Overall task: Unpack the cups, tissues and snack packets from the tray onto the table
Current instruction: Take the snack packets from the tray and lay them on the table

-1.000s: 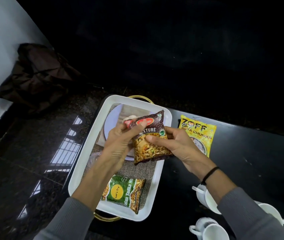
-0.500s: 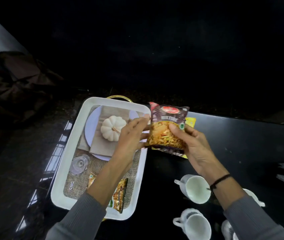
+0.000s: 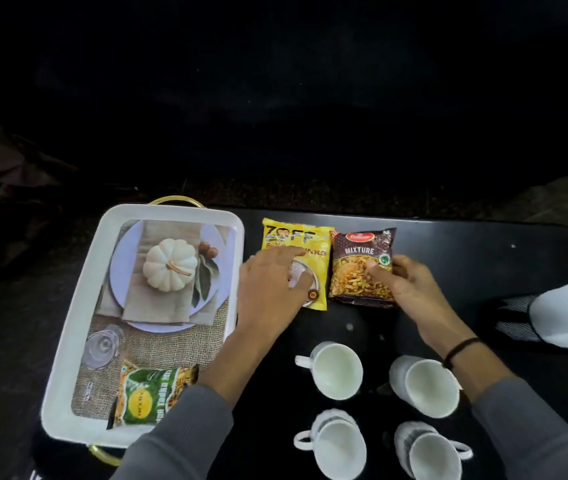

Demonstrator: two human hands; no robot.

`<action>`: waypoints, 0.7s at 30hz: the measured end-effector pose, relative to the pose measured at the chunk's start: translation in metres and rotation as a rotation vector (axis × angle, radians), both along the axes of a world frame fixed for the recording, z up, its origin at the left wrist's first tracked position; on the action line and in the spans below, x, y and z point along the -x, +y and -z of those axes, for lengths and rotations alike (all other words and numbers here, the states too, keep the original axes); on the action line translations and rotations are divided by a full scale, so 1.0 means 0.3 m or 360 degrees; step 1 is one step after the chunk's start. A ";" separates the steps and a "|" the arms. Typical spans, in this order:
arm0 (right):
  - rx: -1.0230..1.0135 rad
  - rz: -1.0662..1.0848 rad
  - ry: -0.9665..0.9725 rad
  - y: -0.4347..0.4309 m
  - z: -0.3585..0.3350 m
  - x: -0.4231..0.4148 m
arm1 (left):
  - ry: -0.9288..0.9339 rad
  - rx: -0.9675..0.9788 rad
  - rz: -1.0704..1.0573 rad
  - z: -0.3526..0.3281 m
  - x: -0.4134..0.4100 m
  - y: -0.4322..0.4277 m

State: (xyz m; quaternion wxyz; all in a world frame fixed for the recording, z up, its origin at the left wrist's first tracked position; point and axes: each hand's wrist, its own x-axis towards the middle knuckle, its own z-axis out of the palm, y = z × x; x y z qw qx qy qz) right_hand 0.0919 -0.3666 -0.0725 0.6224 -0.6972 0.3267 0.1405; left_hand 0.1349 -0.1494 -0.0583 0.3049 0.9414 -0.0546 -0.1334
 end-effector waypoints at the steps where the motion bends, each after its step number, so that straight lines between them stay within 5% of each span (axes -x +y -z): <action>1: 0.0132 -0.0064 0.0019 -0.009 0.015 0.000 | -0.0017 -0.0096 0.0094 0.011 0.003 0.000; 7: 0.1005 -0.0476 -0.0276 -0.001 0.028 0.027 | 0.0145 -0.0394 0.0369 0.069 0.035 0.005; 21: 0.1465 -0.0768 -0.0117 0.065 0.005 0.035 | 0.0136 -0.0522 0.0237 0.085 0.042 -0.029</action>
